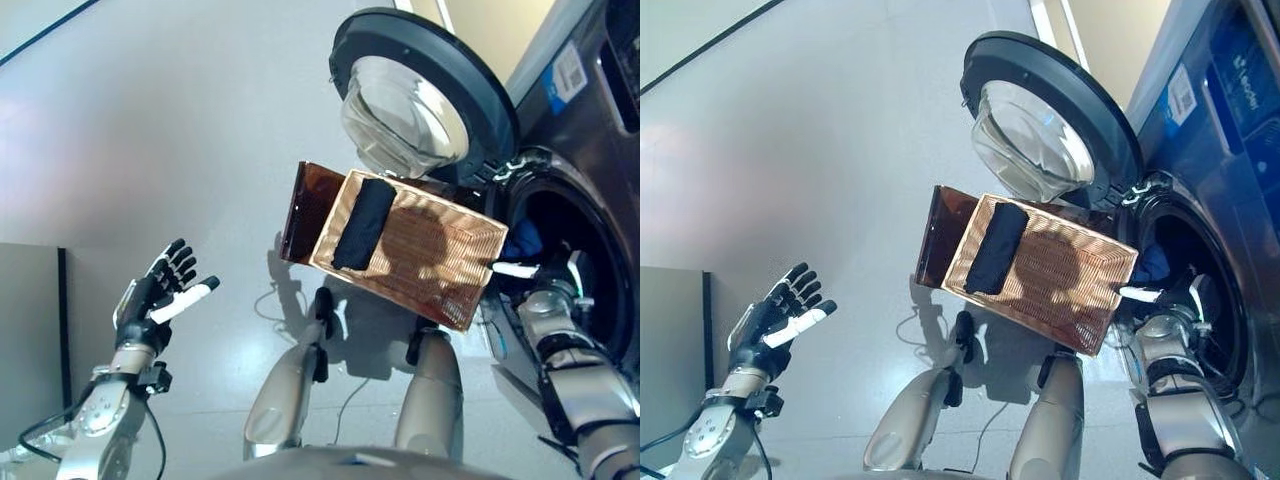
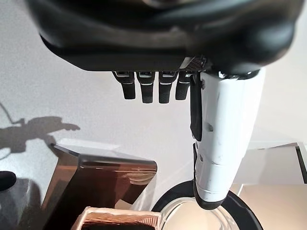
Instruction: Pick up the clothes and place them into the washing machine
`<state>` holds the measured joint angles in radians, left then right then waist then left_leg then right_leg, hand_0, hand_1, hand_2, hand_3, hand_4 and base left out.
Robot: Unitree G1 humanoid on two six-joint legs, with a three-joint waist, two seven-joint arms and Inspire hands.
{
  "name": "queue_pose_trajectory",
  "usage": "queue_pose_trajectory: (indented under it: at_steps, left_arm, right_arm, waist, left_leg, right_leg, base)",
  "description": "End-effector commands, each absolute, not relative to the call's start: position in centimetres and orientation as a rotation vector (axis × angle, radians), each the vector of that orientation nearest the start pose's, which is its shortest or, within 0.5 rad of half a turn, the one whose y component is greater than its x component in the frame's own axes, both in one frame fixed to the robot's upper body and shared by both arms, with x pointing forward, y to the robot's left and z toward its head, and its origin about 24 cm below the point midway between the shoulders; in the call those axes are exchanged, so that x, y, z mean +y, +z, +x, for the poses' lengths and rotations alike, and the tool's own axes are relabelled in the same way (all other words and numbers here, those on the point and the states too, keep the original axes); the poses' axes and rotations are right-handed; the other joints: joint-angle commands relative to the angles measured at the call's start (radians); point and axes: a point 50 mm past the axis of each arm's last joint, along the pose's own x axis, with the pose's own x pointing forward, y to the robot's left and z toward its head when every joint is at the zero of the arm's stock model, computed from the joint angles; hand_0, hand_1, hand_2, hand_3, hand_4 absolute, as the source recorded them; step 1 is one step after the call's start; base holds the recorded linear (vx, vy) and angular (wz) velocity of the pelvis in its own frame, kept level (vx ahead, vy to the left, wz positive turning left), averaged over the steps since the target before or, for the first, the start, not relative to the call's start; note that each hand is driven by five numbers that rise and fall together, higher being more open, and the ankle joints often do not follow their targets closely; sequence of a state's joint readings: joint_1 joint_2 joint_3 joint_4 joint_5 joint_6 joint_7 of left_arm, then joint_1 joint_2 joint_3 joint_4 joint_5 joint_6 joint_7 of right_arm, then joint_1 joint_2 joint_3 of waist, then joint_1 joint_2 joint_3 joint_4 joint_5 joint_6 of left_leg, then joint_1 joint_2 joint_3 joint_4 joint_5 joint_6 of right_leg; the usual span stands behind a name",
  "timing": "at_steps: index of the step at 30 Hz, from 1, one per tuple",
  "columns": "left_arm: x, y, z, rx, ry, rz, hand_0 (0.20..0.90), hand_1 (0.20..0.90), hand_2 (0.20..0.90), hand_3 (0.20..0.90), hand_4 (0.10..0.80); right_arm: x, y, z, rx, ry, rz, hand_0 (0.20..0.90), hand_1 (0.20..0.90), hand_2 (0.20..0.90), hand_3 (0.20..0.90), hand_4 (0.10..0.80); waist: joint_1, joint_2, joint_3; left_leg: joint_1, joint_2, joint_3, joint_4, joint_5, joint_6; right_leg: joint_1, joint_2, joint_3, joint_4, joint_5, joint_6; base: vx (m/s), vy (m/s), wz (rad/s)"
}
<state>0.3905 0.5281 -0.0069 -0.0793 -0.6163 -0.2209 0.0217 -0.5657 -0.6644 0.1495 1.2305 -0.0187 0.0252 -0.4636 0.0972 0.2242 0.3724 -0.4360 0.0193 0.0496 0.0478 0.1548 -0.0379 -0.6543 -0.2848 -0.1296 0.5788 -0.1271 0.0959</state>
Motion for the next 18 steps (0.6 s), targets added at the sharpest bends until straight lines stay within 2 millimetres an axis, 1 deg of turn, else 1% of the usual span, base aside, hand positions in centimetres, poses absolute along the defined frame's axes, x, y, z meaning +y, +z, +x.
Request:
queue_pose_trajectory:
  at_steps: [1,5,12,18]
  left_arm:
    - [27.7,6.3,16.9,-0.096,0.156,-0.016,0.900,0.900,0.900,0.900,0.800]
    - [27.7,6.5,16.9,-0.110,0.159,-0.012,0.900,0.900,0.900,0.900,0.800]
    - [27.6,6.5,17.0,-0.111,0.163,-0.004,0.900,0.900,0.900,0.900,0.800]
    - [27.5,6.9,17.0,-0.124,0.158,-0.006,0.900,0.900,0.900,0.900,0.800]
  right_arm:
    - [-37.7,7.2,30.1,0.362,-0.745,-1.012,0.900,0.900,0.900,0.900,0.800]
    - [-38.3,6.8,29.5,0.421,-0.752,-1.150,0.900,0.900,0.900,0.900,0.800]
    - [-38.1,5.4,29.0,0.502,-0.735,-1.175,0.900,0.900,0.900,0.900,0.800]
    - [-39.3,6.0,28.5,0.551,-0.764,-1.216,0.900,0.900,0.900,0.900,0.800]
  waist:
    - [0.003,0.013,-0.012]
    - [0.008,0.025,-0.007]
    - [0.009,0.039,0.006]
    - [0.013,0.061,0.006]
  left_leg:
    - [-0.008,0.098,-0.058,-0.033,0.051,-0.124]
    - [-0.007,0.092,-0.059,-0.046,0.053,-0.124]
    - [-0.006,0.083,-0.055,-0.061,0.056,-0.120]
    - [-0.001,0.073,-0.048,-0.086,0.065,-0.118]
  right_leg:
    - [0.026,-0.055,0.060,-0.068,0.082,0.099]
    - [0.017,-0.063,0.056,-0.059,0.085,0.103]
    - [0.003,-0.070,0.061,-0.056,0.085,0.105]
    - [-0.009,-0.078,0.069,-0.051,0.083,0.108]
  base:
    - [0.000,0.000,0.00]
    - [0.000,0.000,0.00]
    - [-0.001,0.006,0.02]
    - [0.001,0.023,0.00]
